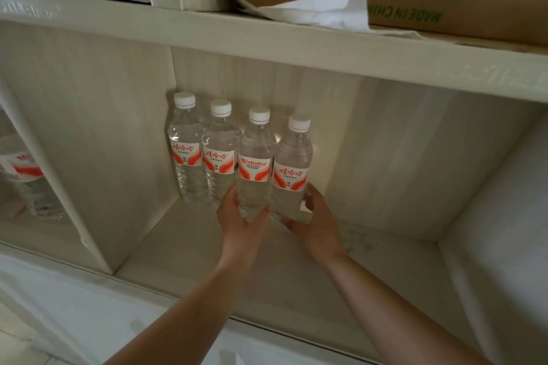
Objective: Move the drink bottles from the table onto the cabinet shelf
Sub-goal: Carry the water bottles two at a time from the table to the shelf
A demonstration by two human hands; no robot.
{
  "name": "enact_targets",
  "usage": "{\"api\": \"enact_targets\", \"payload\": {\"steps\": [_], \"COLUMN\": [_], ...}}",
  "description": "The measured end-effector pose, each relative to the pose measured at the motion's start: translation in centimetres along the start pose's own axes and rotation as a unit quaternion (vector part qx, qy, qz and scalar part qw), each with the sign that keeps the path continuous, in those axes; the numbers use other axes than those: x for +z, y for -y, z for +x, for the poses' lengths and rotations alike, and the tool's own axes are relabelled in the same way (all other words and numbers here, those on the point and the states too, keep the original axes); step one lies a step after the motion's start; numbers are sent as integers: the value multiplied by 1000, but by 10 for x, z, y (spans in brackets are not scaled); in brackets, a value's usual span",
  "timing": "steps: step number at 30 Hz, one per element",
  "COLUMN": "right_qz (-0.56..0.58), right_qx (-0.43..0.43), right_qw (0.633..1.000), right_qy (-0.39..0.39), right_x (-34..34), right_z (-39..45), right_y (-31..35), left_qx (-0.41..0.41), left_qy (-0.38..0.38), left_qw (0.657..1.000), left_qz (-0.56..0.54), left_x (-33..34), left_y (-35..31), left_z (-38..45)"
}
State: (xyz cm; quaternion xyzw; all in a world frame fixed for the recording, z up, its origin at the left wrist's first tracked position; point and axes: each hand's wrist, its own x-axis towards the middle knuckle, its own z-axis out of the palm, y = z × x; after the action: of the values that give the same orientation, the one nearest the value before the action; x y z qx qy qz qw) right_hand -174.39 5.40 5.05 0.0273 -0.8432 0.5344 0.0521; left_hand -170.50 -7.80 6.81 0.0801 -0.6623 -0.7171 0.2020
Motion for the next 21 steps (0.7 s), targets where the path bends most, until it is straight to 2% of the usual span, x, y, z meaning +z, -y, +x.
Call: {"api": "enact_targets", "payload": {"steps": [3,6,11,16,21], "right_qz": [13,15,12,13,-14], "right_qx": [15,15,41,90,169], "right_qw": [999,998,986,960,911], "right_qy": [-28,-56,-163,-266,-375], "right_x": [-12,-29,-57,-69,-77], "right_z": [-17,-50,-125,-213,-318], "right_y": [3,6,1,-2,4], "left_qx": [-40,-37,-45,-28,-67], "left_qy": [36,92,246,438,584], "left_qw": [999,995,968,898,809], "left_qz": [5,9,-28,-36,-24], "left_x": [-9,-15,-9,5,15], "left_y": [4,5,6,1,-4], "left_z": [-7,-19,-51,-101,-167]}}
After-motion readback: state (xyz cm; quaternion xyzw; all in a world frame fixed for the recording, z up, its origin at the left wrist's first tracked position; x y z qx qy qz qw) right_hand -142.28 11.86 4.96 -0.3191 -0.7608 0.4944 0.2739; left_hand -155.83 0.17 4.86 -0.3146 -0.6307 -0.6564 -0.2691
